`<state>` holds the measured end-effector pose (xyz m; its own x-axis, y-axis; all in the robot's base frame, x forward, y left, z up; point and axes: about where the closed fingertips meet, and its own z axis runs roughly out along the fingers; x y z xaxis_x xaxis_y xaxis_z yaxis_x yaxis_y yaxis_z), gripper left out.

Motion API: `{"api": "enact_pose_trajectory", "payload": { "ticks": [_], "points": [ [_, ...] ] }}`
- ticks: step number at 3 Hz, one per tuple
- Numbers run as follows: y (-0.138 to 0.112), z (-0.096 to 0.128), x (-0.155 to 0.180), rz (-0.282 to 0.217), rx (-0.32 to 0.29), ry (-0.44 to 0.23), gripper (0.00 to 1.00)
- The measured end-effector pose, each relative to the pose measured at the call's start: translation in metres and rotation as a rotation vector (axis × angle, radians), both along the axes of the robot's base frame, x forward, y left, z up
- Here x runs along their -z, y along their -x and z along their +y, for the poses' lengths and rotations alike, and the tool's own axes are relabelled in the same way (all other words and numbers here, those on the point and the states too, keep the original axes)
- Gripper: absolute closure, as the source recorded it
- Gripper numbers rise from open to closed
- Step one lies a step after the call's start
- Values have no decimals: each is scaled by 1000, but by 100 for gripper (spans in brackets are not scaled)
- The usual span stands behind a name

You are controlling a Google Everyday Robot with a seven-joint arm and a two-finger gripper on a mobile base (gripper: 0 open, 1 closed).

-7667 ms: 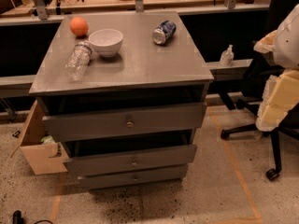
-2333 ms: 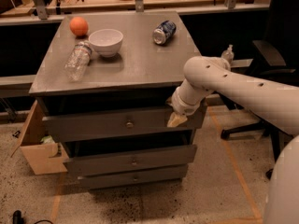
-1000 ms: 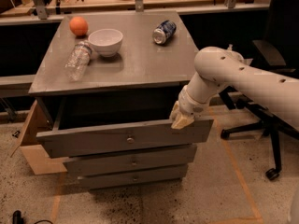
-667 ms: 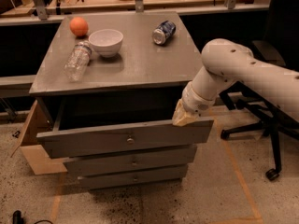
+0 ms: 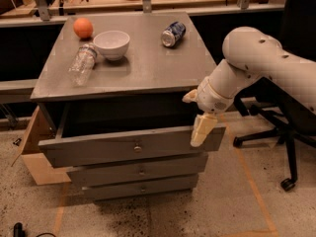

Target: Open top drawer

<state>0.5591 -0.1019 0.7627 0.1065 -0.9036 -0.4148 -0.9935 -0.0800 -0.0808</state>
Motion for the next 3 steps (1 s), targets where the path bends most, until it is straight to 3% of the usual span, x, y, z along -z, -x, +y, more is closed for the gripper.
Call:
{"api": "enact_pose_trajectory", "payload": {
  "ticks": [1, 2, 3],
  "points": [
    [-12, 3, -4, -63, 8, 2, 34],
    [-35, 5, -7, -143, 23, 11, 65],
    [-57, 6, -3, -217, 57, 37, 89]
  ]
}}
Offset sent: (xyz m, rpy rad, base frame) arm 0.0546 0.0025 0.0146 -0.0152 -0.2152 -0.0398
